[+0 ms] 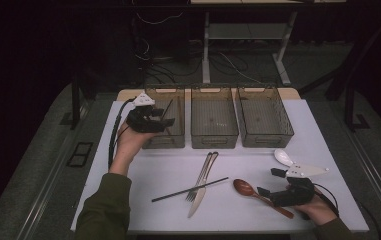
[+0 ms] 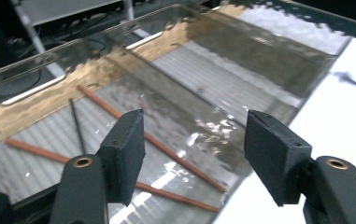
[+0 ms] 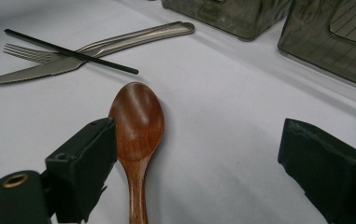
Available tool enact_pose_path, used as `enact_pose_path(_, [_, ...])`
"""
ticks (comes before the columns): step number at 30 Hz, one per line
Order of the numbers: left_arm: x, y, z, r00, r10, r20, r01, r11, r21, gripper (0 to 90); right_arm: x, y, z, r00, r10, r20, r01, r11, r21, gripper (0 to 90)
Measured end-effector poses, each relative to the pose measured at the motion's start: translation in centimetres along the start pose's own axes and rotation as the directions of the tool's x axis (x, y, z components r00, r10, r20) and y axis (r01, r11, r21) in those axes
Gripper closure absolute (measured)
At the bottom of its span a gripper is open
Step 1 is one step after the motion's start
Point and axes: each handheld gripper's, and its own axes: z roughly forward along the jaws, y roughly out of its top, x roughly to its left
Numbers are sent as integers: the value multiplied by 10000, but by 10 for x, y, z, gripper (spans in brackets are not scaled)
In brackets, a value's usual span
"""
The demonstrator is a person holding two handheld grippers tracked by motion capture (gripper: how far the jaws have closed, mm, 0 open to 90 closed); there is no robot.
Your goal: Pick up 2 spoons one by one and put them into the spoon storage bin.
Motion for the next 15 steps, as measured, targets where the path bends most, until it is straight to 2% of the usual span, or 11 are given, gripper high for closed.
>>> enact_pose_path(4, [-14, -1, -6, 9984, 379, 425, -383, 9992, 89, 332, 0, 0, 0, 10000, -5, 5, 5, 10000, 5, 115])
enact_pose_path(8, [-27, -4, -11, 9945, 577, 876, -588, 9982, 104, 304, 0, 0, 0, 10000, 11, 18, -11, 10000, -3, 114])
enact_pose_path(15, [-47, -12, -20, 9874, 849, 1335, -844, 9964, -92, 276, 1, 0, 0, 9999, 134, -14, -133, 9999, 80, 115])
